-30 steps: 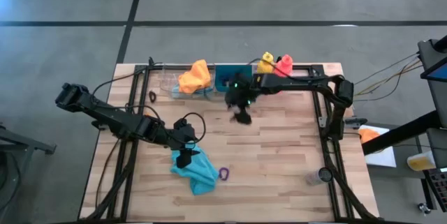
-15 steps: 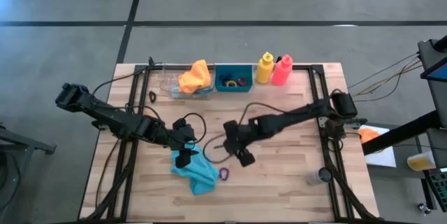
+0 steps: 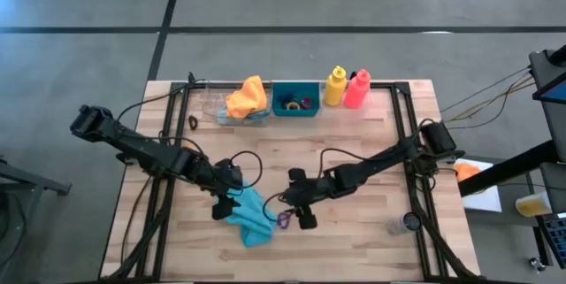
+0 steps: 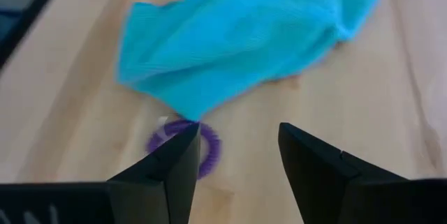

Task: Pick & Place Sports Items
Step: Put the purple spring keychain into the blue bin

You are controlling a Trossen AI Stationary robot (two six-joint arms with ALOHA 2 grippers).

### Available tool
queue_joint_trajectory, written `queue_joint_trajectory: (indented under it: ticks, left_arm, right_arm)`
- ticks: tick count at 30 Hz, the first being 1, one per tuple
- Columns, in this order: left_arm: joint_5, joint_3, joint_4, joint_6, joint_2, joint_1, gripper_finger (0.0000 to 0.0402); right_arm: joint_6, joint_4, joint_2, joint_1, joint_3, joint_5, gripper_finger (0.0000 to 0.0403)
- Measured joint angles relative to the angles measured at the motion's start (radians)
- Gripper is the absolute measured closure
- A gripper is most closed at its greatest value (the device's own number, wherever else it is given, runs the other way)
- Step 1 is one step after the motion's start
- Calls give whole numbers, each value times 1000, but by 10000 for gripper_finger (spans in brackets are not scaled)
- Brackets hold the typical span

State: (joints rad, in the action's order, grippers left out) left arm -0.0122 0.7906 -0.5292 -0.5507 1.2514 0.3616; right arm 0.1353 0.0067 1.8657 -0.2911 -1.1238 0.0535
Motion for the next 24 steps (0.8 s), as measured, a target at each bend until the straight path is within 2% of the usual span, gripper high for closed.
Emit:
queue_joint_trajectory:
  ticks: [5,11,13,24]
  left_arm:
    - [0,0,-4,0,-1,29,122]
    - [0,0,-7,26,-1,58,122]
    - [0,0,-8,29,-1,61,122]
    - [0,-2,-4,64,-1,61,122]
  right_arm:
    - [114,146,1,-21,67,52,211]
    - [193,188,1,-45,103,154,211]
    - [211,185,1,-49,109,156,211]
    - [133,185,1,-103,120,159,211]
